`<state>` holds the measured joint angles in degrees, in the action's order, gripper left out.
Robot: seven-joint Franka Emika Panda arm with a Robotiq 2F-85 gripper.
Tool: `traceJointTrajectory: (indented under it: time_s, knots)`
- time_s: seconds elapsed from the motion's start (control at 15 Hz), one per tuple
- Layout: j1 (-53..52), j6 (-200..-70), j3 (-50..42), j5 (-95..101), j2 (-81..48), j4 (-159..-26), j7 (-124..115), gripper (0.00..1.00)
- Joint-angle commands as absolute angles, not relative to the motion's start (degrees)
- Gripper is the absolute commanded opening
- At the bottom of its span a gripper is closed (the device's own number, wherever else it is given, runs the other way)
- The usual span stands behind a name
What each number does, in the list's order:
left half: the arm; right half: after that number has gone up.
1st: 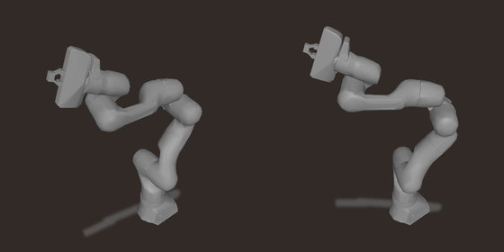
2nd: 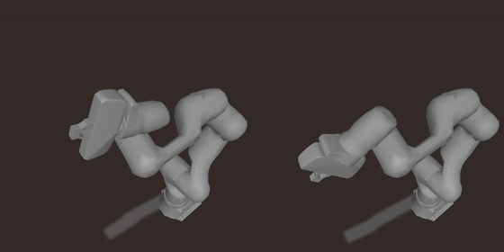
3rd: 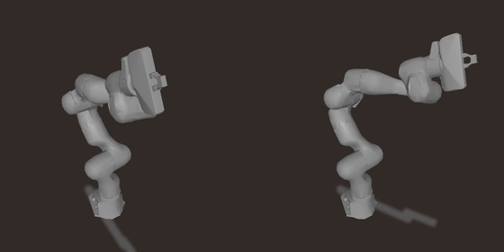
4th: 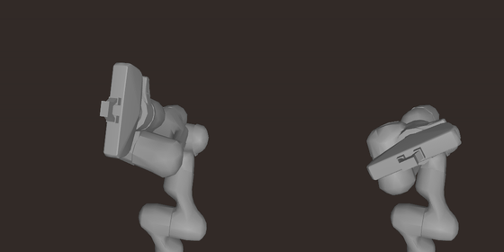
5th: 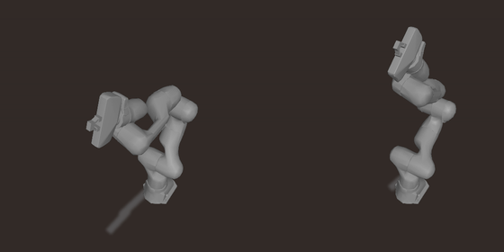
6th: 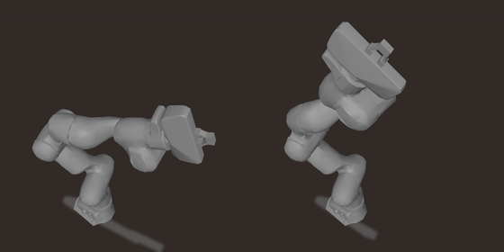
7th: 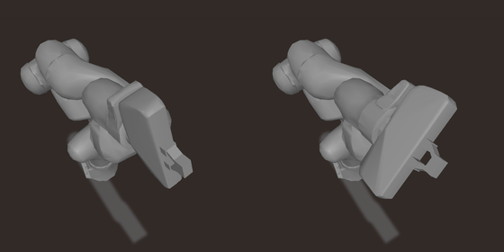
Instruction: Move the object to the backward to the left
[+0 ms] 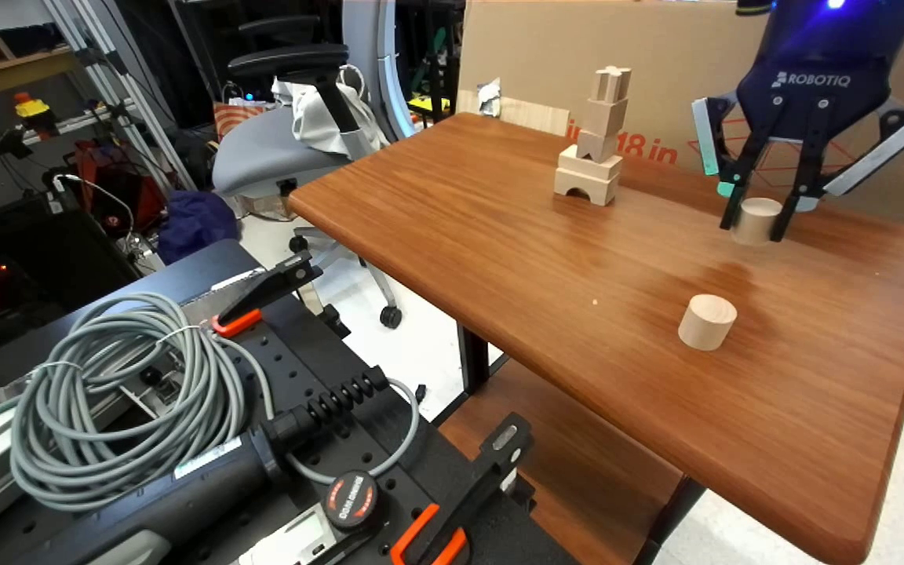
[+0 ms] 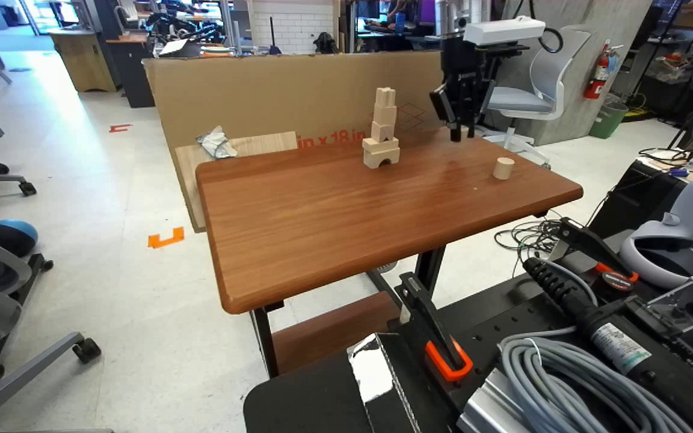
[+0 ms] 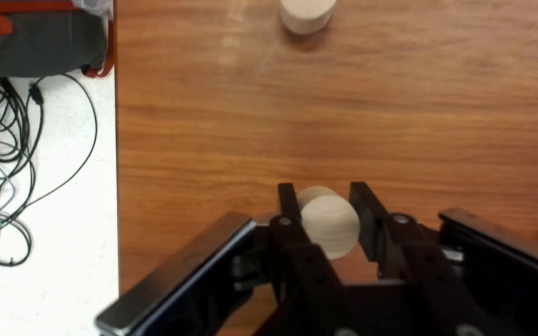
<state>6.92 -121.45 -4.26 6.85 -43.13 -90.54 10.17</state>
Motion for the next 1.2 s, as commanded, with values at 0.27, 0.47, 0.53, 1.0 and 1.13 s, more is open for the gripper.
traceJointTrajectory:
  time_s: [0.27, 0.47, 0.53, 1.0, 1.13]
  knots:
    - [5.7, -127.5, -2.4, 0.1, -26.2, -114.5, 2.5, 0.08]
    - [3.6, -134.6, -1.4, -1.0, -24.6, -119.5, -0.7, 0.08]
    - [2.5, -136.1, -1.2, -0.5, -24.8, -120.2, -2.0, 0.08]
    - [-6.0, -137.1, -1.7, 7.5, -27.9, -118.9, -8.6, 0.08]
    - [-7.4, -136.8, -2.1, 10.6, -27.6, -120.1, -9.0, 0.08]
